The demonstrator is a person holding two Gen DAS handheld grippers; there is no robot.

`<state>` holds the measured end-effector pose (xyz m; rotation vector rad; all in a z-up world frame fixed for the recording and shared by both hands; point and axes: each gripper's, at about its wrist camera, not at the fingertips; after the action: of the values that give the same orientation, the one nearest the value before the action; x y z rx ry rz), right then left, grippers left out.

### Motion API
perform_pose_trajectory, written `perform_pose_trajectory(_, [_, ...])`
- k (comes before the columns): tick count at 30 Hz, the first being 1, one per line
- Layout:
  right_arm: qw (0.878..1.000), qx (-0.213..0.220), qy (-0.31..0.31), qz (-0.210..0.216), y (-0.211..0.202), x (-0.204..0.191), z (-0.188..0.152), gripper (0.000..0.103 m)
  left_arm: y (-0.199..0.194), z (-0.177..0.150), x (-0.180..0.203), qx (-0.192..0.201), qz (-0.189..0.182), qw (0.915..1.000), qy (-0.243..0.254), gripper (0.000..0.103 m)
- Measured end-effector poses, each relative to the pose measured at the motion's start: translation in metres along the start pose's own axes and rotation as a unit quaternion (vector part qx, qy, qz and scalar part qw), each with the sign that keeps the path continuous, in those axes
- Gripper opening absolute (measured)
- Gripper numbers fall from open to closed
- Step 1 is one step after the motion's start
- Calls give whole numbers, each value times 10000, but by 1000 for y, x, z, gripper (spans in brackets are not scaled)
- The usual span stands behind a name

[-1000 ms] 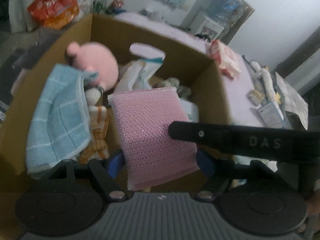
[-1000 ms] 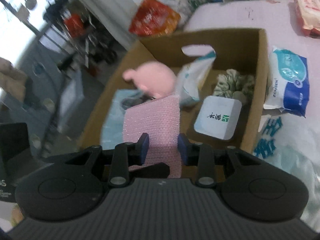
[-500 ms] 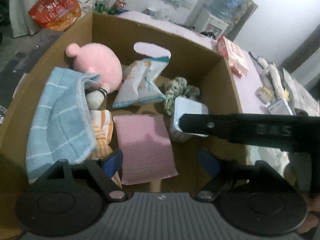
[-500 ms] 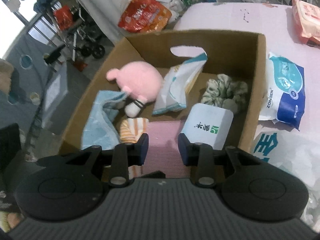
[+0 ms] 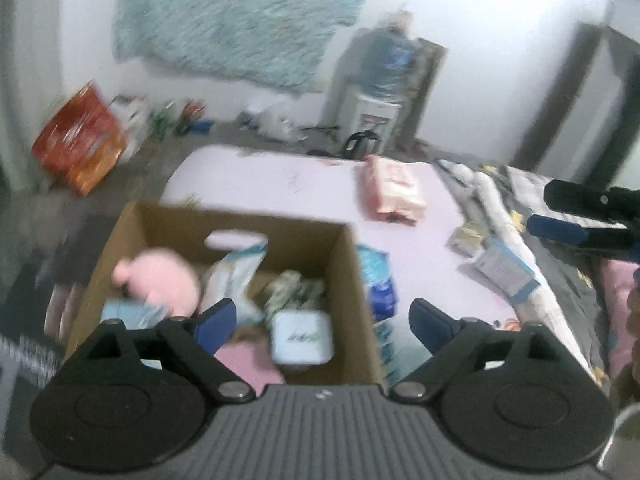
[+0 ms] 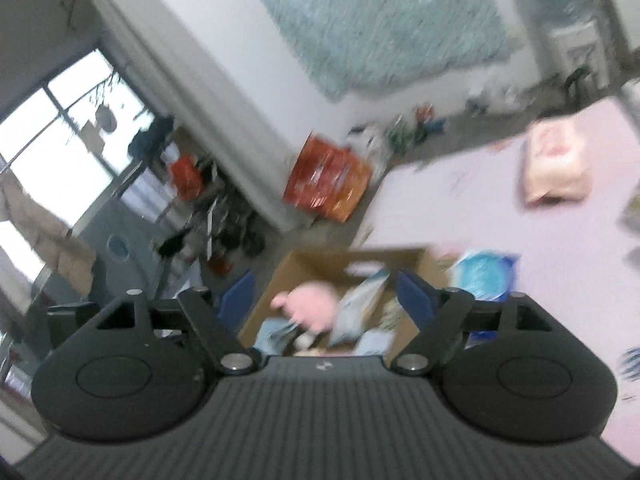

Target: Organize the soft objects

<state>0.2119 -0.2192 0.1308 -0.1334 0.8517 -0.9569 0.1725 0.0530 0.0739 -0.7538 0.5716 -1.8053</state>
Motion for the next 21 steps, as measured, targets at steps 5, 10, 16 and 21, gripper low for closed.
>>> perform_pose_trajectory(5, [9980,368,285,-423,-41,58,4,81,43,26,52,-427,-96,9976,536,98])
perform_pose_trajectory(10, [9954,145,557,-768,-29,117,-16,81,124,39,103,-1222,-286,9874,968,97])
perform_pose_trajectory(16, [9926,-285,632,-995,18,173,-38,77,199,55,123,-1522,468,9819,1029,88])
perform_pose_trajectory(21, [9894,-960,771,-764,83,194,-43,75,196,71,108,-1150,716,9895,502,88])
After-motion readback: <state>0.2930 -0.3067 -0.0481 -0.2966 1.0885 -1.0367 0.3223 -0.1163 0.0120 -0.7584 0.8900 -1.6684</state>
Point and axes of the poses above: each gripper's, at about its wrist camera, not at the fingertips, and y roughly the way its jaws point, x to its right, z to its top, and after that the axes turned 2 degrees about -z, right-handed
